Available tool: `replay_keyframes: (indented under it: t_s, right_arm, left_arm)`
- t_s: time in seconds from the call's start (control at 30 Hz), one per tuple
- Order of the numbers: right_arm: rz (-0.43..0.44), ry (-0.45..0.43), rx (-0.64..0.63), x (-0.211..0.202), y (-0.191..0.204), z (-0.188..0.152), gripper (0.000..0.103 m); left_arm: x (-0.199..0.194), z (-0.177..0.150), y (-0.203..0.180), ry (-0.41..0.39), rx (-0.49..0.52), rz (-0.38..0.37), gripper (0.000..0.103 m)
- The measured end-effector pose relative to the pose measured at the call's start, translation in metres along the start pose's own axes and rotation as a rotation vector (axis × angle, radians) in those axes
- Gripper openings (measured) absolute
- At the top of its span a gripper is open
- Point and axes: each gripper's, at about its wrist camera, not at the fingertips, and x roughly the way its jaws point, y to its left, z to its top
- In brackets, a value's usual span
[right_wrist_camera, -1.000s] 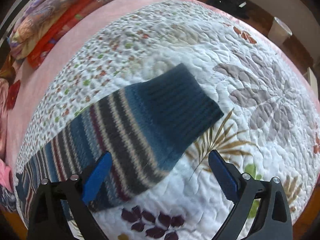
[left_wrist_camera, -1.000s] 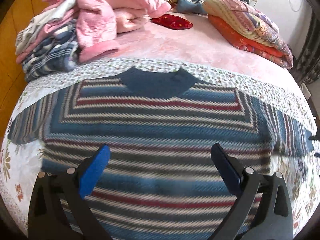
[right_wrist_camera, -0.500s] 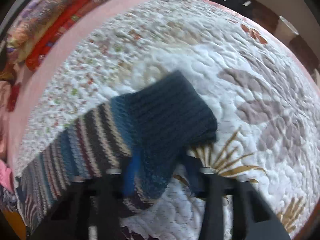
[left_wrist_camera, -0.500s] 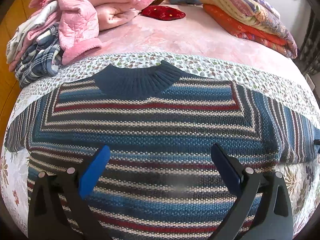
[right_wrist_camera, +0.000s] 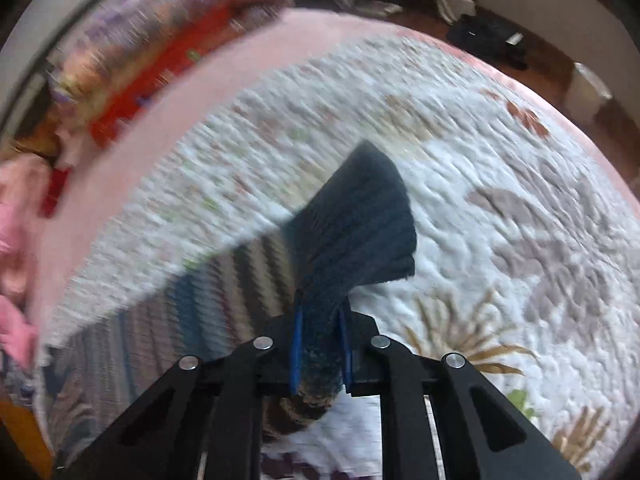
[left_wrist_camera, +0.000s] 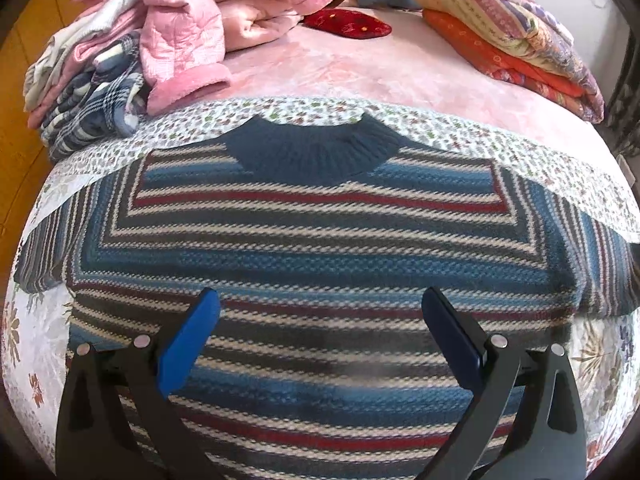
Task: Fold small clothes
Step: 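Grasp the cuff of the sweater sleeve with the right tool, then fold the held sleeve across the sweater body and release with the right tool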
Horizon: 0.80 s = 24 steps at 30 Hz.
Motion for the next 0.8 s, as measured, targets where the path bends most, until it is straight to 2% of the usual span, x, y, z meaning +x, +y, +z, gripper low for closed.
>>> replay_keyframes:
  t_s: [0.13,0.3,0.43,0.57,0.8]
  right_arm:
    - [0.009,0.022,0.051,0.008,-0.01,-0.005,0.015]
    - [0.049,-0.059,-0.005,-0.032,0.017,-0.008,0.015]
    - [0.1,-0.106,-0.119,-0.065,0.07,-0.026,0.015]
    - [0.12,-0.117,-0.262,-0.08,0.136,-0.046,0.015]
    - [0.159,-0.07,-0.483,-0.077,0.239,-0.104,0.015]
  left_arm:
    - [0.006,-0.002,0.011,0.014,-0.016,0.007,0.1]
    - [0.007,-0.003,0.025,0.02,-0.03,0.016,0.1]
    - [0.001,-0.002,0.037,0.014,-0.045,0.012,0.1]
    - [-0.007,-0.003,0.048,0.005,-0.047,0.005,0.1]
    - [-0.013,-0.004,0.07,-0.001,-0.059,0.001,0.1]
